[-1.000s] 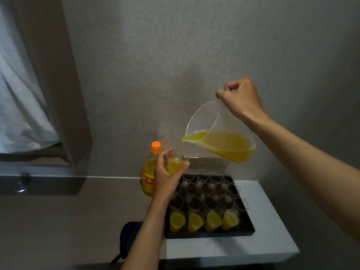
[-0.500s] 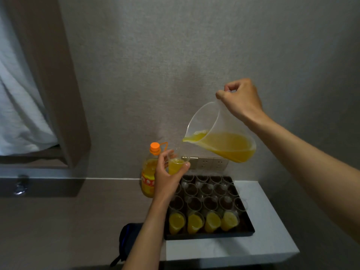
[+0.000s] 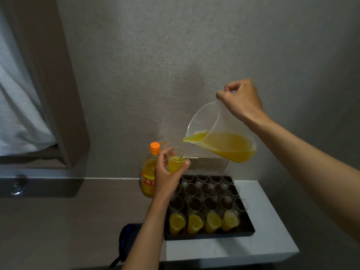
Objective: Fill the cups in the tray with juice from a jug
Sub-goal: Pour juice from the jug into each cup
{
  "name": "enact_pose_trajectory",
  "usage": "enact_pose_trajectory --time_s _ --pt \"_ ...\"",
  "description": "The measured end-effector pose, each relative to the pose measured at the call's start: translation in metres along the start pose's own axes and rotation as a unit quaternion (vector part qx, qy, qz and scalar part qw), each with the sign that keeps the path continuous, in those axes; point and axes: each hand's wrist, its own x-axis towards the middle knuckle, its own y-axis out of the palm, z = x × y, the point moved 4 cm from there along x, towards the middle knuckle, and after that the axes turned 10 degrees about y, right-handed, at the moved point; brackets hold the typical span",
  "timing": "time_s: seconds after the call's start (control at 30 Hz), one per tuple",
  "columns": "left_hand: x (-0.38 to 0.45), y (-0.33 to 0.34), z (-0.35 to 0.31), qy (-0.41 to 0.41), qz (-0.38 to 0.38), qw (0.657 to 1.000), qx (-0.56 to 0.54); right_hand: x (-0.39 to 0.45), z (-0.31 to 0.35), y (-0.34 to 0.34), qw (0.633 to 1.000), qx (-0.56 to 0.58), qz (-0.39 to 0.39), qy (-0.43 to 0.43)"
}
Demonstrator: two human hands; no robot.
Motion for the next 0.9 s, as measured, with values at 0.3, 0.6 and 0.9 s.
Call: enact_pose_trajectory --time_s 0.3,0.6,0.9 --pt "0.0032 -0.0019 0.0041 -0.001 -0.008 1.000 0.002 0.0010 0.0028 0.0031 1.000 -0.001 0.003 0.005" --pt "0.0050 -0.0031 0.0042 -0.001 -0.007 1.000 0.002 0.0041 0.0047 0.0048 1.000 0.005 0.006 -0.003" --pt "0.0066 -0.0050 0.0012 0.002 -0.008 1.000 0.003 0.0053 0.0046 0.0063 1.000 -0.015 -0.001 -0.002"
